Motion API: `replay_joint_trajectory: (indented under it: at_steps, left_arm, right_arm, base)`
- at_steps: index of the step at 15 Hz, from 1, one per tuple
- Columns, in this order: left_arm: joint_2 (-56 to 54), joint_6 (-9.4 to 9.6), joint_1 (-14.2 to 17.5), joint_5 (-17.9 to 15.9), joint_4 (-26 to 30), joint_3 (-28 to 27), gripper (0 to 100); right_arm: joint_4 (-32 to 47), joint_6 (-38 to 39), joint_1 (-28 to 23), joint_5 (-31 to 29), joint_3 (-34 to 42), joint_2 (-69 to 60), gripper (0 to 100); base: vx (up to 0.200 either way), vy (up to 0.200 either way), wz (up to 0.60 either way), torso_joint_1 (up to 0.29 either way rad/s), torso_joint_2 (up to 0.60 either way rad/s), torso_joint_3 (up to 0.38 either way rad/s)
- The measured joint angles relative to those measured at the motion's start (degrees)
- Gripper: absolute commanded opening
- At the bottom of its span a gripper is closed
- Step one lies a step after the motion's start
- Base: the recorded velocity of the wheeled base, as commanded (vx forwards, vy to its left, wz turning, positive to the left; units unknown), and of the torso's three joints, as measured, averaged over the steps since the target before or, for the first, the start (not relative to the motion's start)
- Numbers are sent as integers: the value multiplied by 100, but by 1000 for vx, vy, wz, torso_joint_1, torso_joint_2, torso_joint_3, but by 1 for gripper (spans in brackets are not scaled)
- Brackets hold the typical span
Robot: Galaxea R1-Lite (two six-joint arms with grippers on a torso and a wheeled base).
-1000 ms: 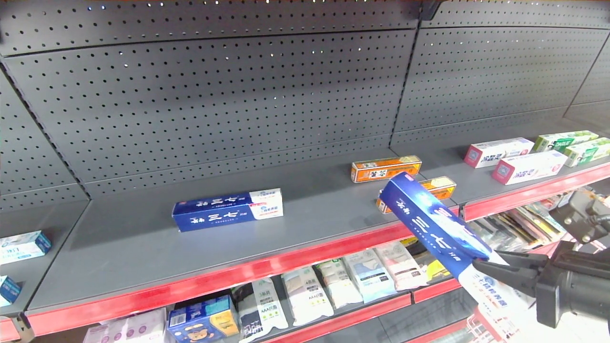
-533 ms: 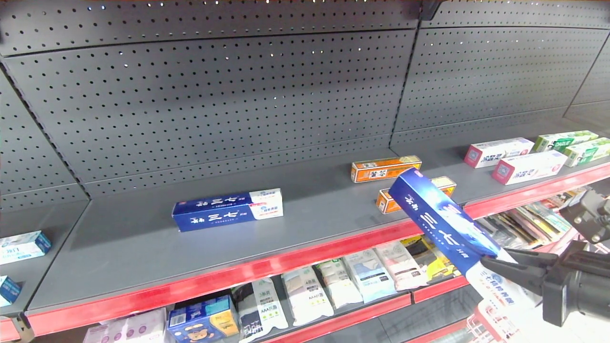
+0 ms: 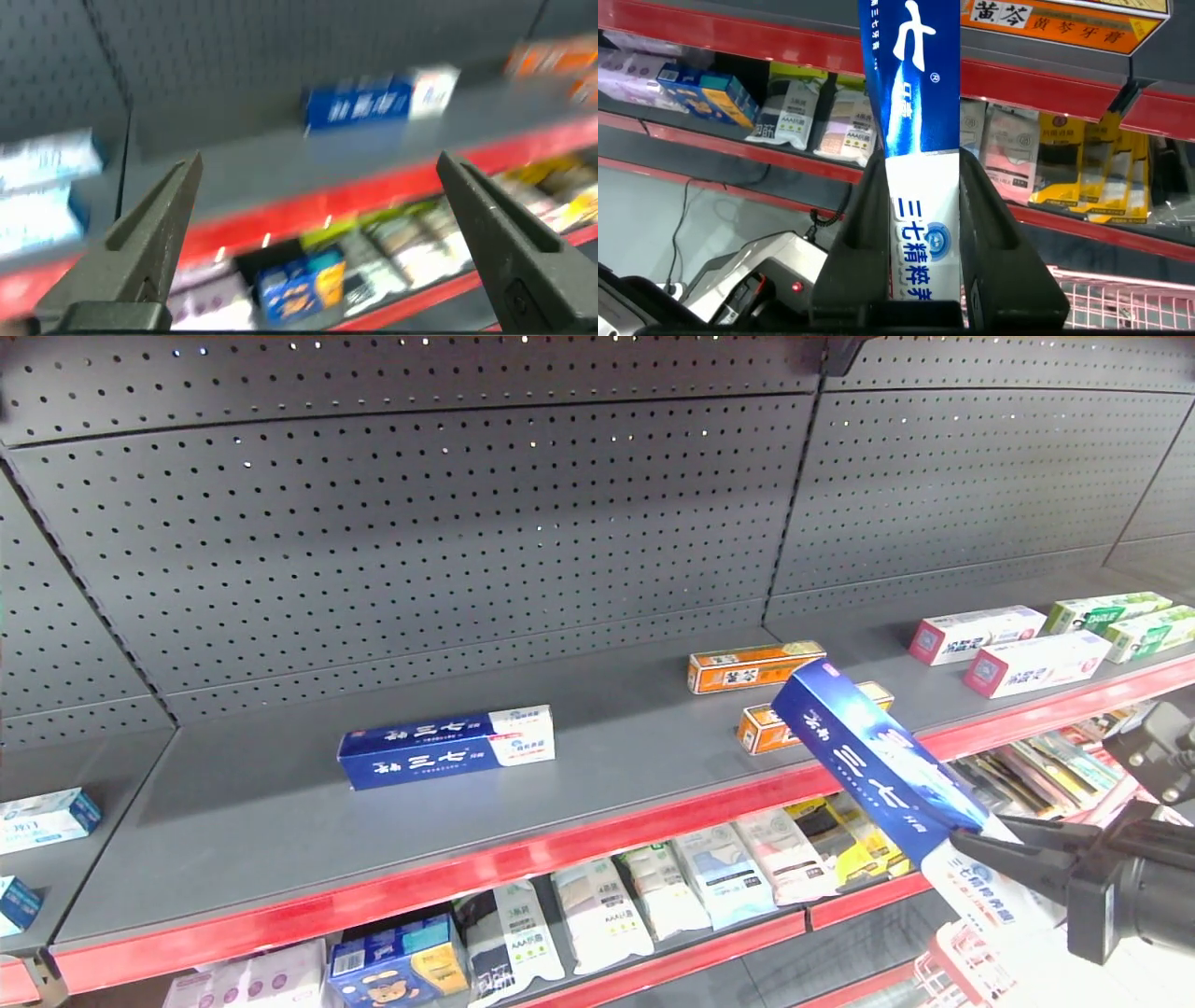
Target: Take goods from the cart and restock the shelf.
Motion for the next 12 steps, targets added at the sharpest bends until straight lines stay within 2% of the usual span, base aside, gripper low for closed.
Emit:
replay_joint_trajectory:
  at_steps: [2,4,8,12]
  left_arm:
    - [1012,-252,-27,-148,-129,-734,100]
    - [1918,-444,-49,-374,-211,-1206,100]
    - [3026,-553,-63,-558,-274,-1486,100]
    - [4269,-627,-117,-870,-996,-1621,100]
  right_arm:
    - [2,-5,9,-6,22,-11,0]
    - [-4,-10,11,-30,-13,-20,0]
    - [0,-104,5,-33,27,-30,0]
    - [0,-191,0,-33,22,-59,0]
  base:
    - [0,0,0,0,0,0]
    - [0,0,0,0,0,0]
    - [0,0,0,0,0,0]
    - [0,0,0,0,0,0]
